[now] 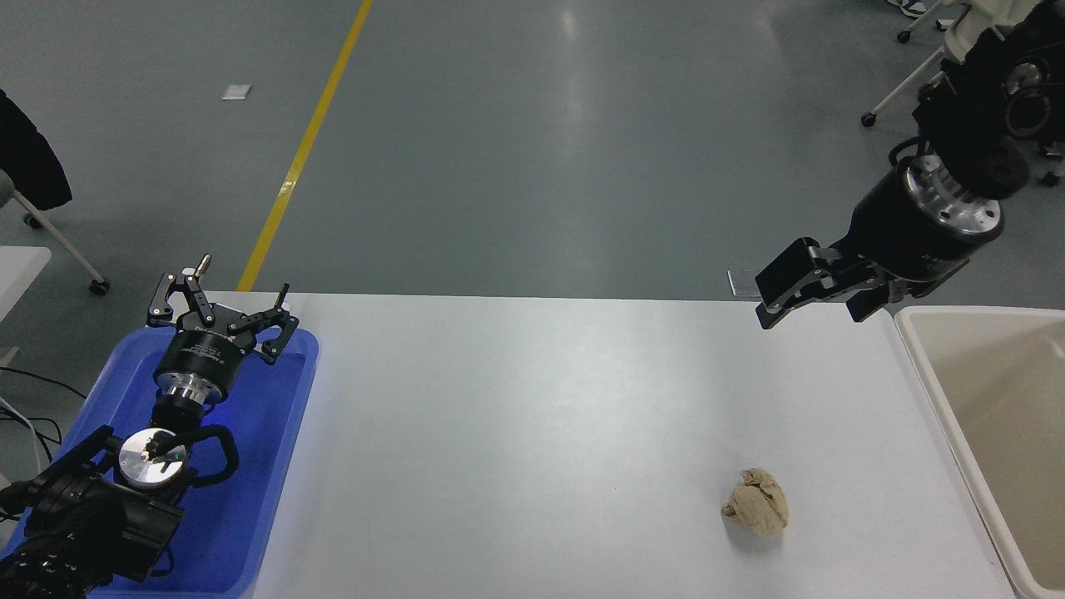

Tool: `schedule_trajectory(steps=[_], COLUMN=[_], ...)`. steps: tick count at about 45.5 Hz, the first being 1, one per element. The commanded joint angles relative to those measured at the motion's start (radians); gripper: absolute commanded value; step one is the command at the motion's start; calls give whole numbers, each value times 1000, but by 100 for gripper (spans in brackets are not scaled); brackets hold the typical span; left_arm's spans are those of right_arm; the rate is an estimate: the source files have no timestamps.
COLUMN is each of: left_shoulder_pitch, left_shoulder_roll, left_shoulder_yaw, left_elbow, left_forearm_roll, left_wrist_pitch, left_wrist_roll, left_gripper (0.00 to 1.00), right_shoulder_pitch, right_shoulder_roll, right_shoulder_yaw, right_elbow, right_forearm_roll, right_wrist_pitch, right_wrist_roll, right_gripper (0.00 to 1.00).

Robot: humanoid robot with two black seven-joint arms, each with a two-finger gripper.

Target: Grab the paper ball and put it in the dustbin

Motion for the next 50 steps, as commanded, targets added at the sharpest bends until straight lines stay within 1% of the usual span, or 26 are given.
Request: schedule_trajectory(steps=[1,24,42,50], left_shoulder_pitch=[-1,0,0,0], left_shoulder_roll=[0,0,0,0], left_shoulder_yaw=[0,0,0,0], left_elbow=[0,0,0,0], left_forearm_roll=[-1,0,0,0], left_wrist_pitch=[0,0,0,0], left_wrist_roll=[-1,0,0,0], left_gripper=[100,100,100,100], right_shoulder_pitch=[-32,-96,-104,-175], right_shoulder_roll=[-4,-4,-6,-2], right_shoulder_yaw=[3,-18,-6,9], right_elbow=[-38,-111,-104,-104], right_forearm_roll=[2,4,7,12], right_wrist_pitch=[0,-8,-3,-6], right_wrist_roll=[1,1,1,2], right_gripper=[100,100,100,100])
